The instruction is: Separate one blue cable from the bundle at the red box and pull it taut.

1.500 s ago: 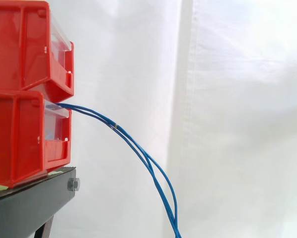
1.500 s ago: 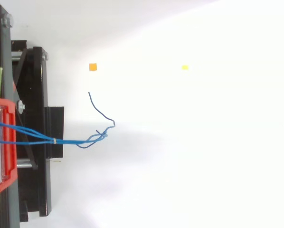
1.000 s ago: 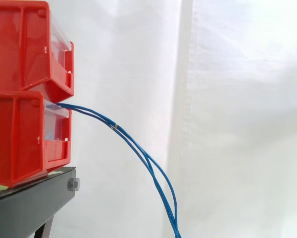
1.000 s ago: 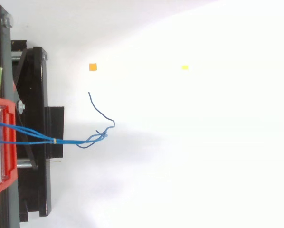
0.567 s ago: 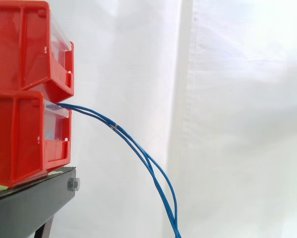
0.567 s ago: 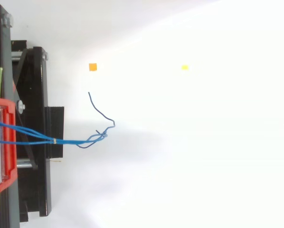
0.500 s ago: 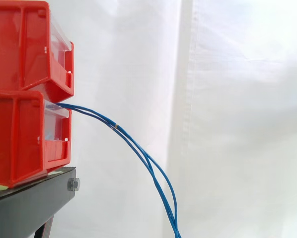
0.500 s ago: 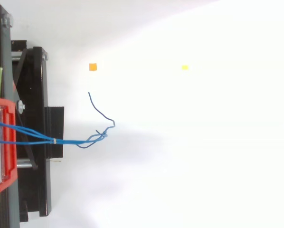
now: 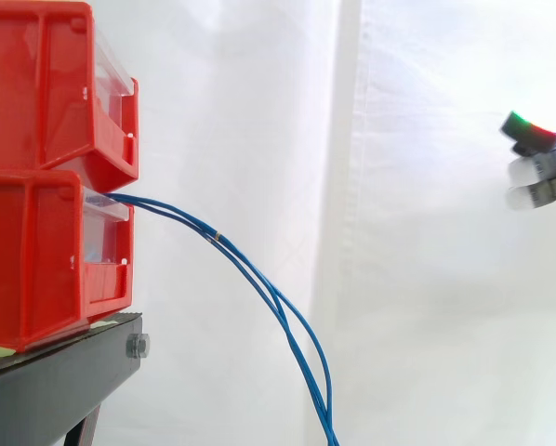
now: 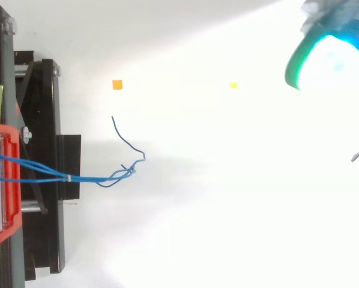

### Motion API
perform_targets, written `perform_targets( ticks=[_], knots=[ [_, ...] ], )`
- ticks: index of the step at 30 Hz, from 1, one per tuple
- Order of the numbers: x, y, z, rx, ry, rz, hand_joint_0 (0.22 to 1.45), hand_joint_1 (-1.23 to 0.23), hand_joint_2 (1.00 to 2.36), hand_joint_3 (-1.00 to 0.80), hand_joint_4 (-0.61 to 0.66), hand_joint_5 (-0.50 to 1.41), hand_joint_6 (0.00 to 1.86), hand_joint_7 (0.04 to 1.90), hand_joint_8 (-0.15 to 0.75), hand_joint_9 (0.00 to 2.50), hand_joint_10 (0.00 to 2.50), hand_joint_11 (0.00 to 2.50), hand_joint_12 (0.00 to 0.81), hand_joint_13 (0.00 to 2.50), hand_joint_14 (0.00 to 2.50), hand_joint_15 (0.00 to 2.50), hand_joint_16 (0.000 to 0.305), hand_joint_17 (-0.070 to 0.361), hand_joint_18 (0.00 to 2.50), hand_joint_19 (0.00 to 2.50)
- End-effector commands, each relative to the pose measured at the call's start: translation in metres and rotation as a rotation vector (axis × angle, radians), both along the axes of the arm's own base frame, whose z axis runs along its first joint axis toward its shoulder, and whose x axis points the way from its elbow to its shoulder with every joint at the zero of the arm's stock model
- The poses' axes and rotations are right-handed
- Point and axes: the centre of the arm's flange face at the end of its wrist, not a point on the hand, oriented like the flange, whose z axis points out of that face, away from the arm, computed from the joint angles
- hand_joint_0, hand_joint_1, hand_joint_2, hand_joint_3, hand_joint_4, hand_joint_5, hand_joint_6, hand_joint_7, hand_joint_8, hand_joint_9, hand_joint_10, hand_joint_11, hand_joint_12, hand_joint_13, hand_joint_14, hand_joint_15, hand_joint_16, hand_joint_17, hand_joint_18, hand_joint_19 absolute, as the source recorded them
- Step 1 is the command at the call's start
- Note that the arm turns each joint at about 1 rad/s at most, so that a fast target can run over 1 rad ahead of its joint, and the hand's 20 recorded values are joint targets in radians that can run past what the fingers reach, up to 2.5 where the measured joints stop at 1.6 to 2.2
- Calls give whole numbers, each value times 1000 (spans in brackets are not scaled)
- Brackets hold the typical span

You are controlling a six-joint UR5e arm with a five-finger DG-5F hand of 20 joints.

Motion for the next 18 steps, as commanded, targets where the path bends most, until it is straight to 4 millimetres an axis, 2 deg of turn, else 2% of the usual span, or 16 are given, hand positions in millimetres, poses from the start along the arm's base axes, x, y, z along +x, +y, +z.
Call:
perform_targets(
  ticks=[1, 8, 9, 12, 18],
  knots=[
    [21, 5, -17, -4, -27, -31, 572, -612, 1000, -500, 175, -226, 502, 769, 235, 300, 5, 167, 310, 83, 3, 107, 47, 106, 182, 530],
    [76, 19, -41, 12, -8, -16, 572, -610, 1000, -500, 178, -224, 502, 771, 235, 302, 4, 160, 310, 87, 3, 104, 47, 106, 183, 539],
    [76, 19, -41, 12, -8, -16, 572, -610, 1000, -500, 177, -224, 502, 766, 235, 302, 4, 165, 310, 88, 3, 107, 47, 106, 183, 536],
    [95, 28, -44, 26, -19, -6, 572, -610, 1000, -500, 178, -223, 502, 768, 236, 307, 5, 167, 311, 90, 3, 105, 47, 106, 184, 530],
    [102, 36, -52, 12, -26, -10, 573, -608, 1000, -500, 183, -221, 502, 770, 238, 317, 5, 173, 311, 93, 4, 104, 47, 105, 186, 530]
  ],
)
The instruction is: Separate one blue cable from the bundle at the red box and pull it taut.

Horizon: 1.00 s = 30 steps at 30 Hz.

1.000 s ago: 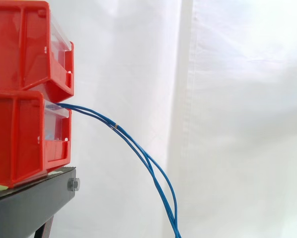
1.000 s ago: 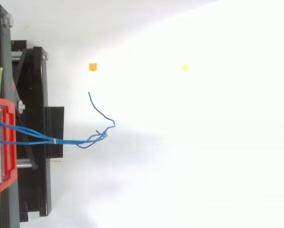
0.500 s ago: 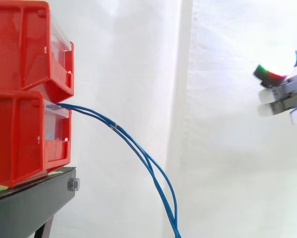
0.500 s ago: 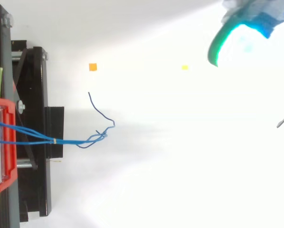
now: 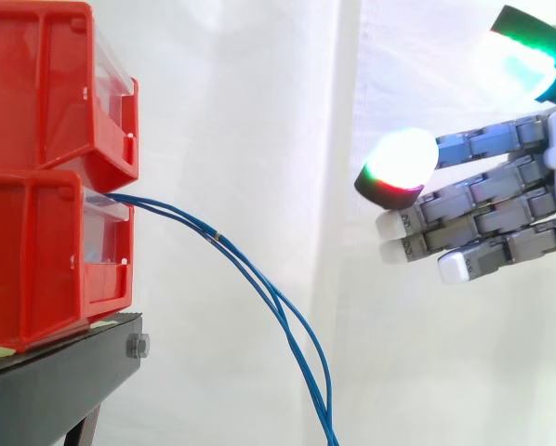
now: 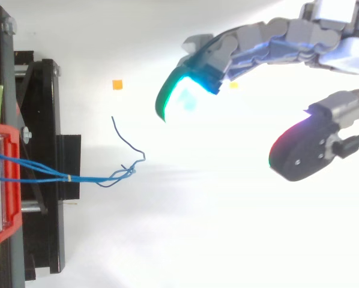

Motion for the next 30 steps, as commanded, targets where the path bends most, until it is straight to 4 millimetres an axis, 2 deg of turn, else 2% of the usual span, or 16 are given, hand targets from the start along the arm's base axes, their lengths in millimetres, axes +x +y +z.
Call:
perform_targets(
  ticks=[1, 4, 9, 10, 11, 14, 25, 26, 29, 30],
  knots=[
    [5, 6, -5, -8, 0, -10, 573, -609, 1000, -500, 182, -221, 502, 769, 237, 319, 6, 166, 311, 94, 3, 102, 47, 105, 186, 530],
    [6, 9, -5, -21, -3, -28, 573, -609, 1000, -500, 182, -219, 502, 771, 237, 321, 5, 167, 311, 97, 4, 103, 47, 106, 187, 531],
    [16, 17, -35, -50, 28, -48, 573, -609, 1000, -500, 184, -219, 502, 769, 238, 322, 5, 168, 312, 102, 3, 104, 47, 105, 190, 528],
    [26, 20, -47, -43, 20, -41, 573, -609, 1000, -500, 185, -219, 502, 769, 237, 323, 5, 165, 312, 102, 3, 112, 47, 105, 190, 531],
    [30, 21, -49, -42, 15, -41, 573, -609, 1000, -500, 185, -219, 502, 770, 238, 323, 5, 172, 312, 102, 4, 108, 47, 105, 191, 528],
    [45, 25, -51, -41, -6, -38, 573, -610, 1000, -500, 184, -219, 502, 773, 238, 323, 4, 169, 313, 103, 3, 108, 47, 105, 191, 531],
    [48, 30, -48, -76, -15, -45, 573, -608, 1000, -500, 187, -218, 502, 767, 238, 323, 7, 171, 313, 104, 4, 108, 46, 104, 193, 527],
    [50, 30, -59, -88, 0, -44, 573, -608, 1000, -500, 186, -218, 502, 768, 238, 323, 5, 173, 313, 104, 3, 109, 46, 104, 193, 527],
    [53, 31, -70, -89, 9, -42, 573, -608, 1000, -500, 188, -217, 502, 768, 238, 325, 5, 170, 313, 104, 4, 112, 46, 104, 194, 527],
    [63, 32, -80, -84, 5, -41, 573, -608, 1000, -500, 189, -218, 502, 773, 240, 327, 5, 174, 314, 105, 4, 105, 46, 104, 194, 529]
  ],
)
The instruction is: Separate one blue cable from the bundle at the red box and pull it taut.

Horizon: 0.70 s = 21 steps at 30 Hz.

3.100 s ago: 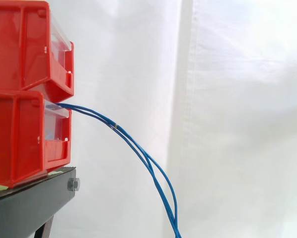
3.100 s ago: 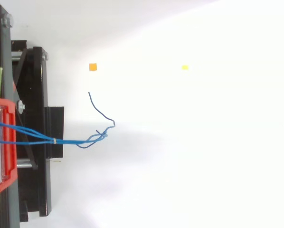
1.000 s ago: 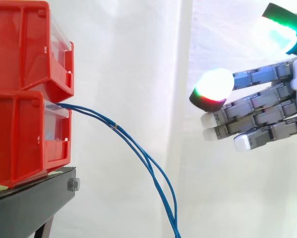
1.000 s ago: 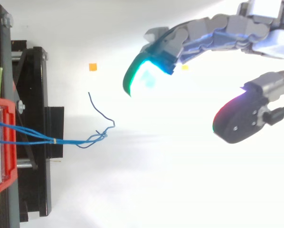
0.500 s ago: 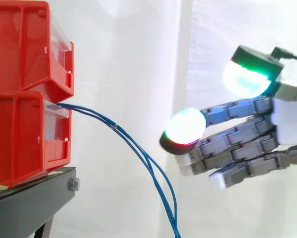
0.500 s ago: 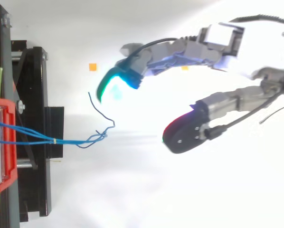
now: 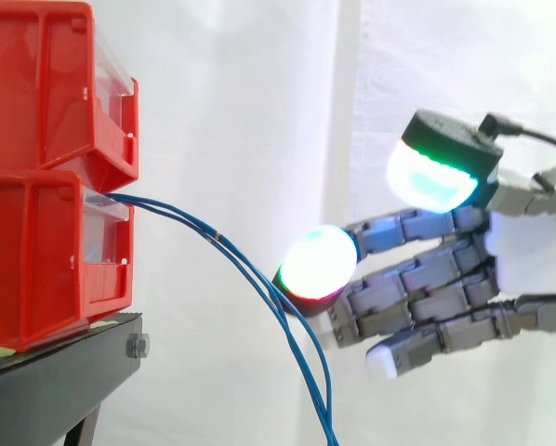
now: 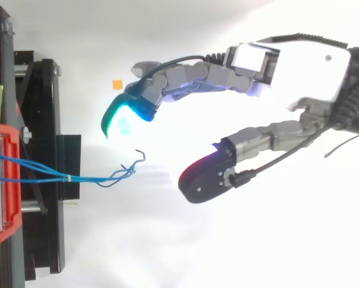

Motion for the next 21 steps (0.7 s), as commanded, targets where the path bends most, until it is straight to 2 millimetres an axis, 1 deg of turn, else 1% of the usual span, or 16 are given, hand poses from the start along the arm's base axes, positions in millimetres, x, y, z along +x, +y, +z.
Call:
perform_targets(
  ticks=[1, 2, 3, 4, 6, 7, 8, 13, 17, 21],
  knots=[
    [13, 1, -19, 2, 4, 4, 573, -608, 1000, -500, 188, -217, 502, 768, 240, 328, 5, 174, 314, 104, 4, 109, 46, 104, 195, 530],
    [20, 3, -30, 2, 9, 9, 573, -608, 1000, -500, 189, -216, 502, 768, 240, 328, 5, 170, 314, 105, 4, 105, 46, 104, 195, 530],
    [26, 5, -26, 6, -1, 15, 573, -609, 1000, -500, 189, -216, 502, 769, 240, 328, 5, 170, 314, 104, 3, 109, 46, 104, 195, 527],
    [35, 7, -35, 16, 5, 24, 574, -607, 1000, -500, 191, -216, 502, 769, 240, 328, 5, 169, 314, 104, 4, 112, 46, 104, 194, 530],
    [38, 8, -33, 29, -6, 30, 573, -608, 1000, -500, 189, -216, 502, 768, 240, 329, 5, 175, 315, 104, 4, 109, 46, 104, 194, 530],
    [40, 10, -42, 40, 0, 32, 573, -608, 1000, -500, 188, -216, 502, 768, 240, 330, 5, 183, 315, 104, 3, 105, 46, 104, 194, 530],
    [42, 10, -38, 49, -12, 35, 573, -608, 1000, -500, 189, -216, 502, 768, 240, 332, 5, 172, 315, 105, 3, 109, 46, 104, 194, 530],
    [42, 11, -38, 56, -15, 41, 559, -579, 1000, -500, 190, -215, 502, 772, 243, 333, 5, 176, 317, 106, 4, 112, 47, 105, 195, 528],
    [42, 10, -38, 103, -21, 59, 547, -561, 1000, -500, 193, -214, 502, 777, 245, 335, 5, 176, 319, 108, 4, 116, 47, 106, 197, 534],
    [43, 11, -40, 130, -21, 64, 542, -571, 1000, -500, 203, -208, 502, 813, 247, 347, 6, 196, 320, 114, 4, 115, 47, 107, 212, 542]
  ],
)
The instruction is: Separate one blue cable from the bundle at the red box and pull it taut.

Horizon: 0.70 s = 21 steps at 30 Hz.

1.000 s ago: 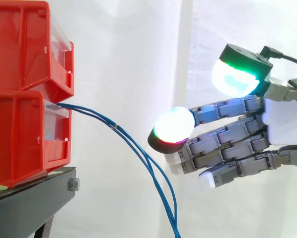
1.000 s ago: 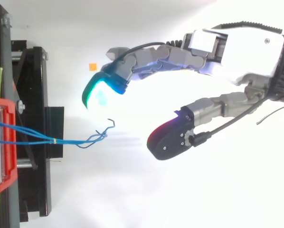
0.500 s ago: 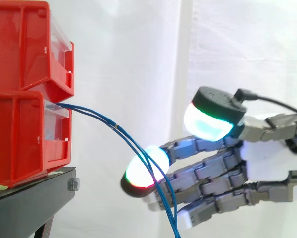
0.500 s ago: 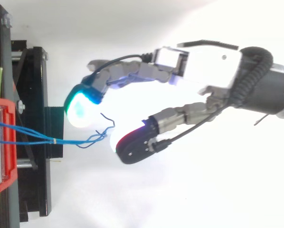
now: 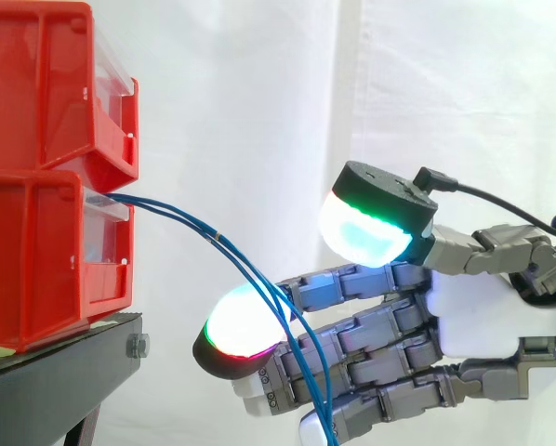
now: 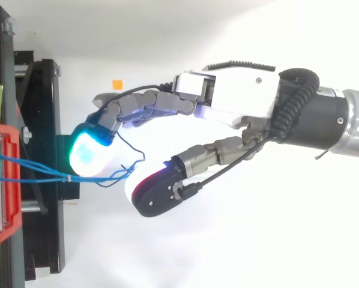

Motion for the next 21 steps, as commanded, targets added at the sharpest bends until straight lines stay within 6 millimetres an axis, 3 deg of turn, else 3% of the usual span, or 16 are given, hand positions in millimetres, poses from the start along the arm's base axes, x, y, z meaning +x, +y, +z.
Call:
perform_targets(
  ticks=[1, 3, 4, 15, 20, 21],
  knots=[
    [1, -1, -10, 26, 8, 3, 542, -572, 1000, -500, 204, -206, 502, 818, 248, 347, 6, 208, 320, 115, 4, 119, 47, 107, 214, 542],
    [2, -1, -11, 36, 7, 6, 543, -582, 1000, -500, 210, -203, 503, 830, 249, 354, 6, 210, 322, 121, 4, 117, 47, 107, 224, 540],
    [6, 0, -22, 57, 5, 22, 544, -585, 1000, -500, 212, -203, 503, 832, 248, 356, 6, 211, 322, 123, 4, 121, 47, 107, 226, 540],
    [16, 0, -21, 89, -41, 47, 557, -597, 1000, -500, 216, -199, 503, 840, 250, 372, 6, 221, 320, 136, 4, 125, 46, 105, 235, 547],
    [21, -5, -56, 77, -26, 55, 557, -596, 1000, -500, 219, -198, 503, 846, 252, 378, 7, 231, 320, 140, 4, 127, 46, 105, 237, 547],
    [26, -7, -51, 82, -51, 64, 558, -598, 1000, -500, 222, -196, 503, 850, 252, 380, 6, 219, 319, 142, 4, 126, 46, 104, 244, 539]
  ],
)
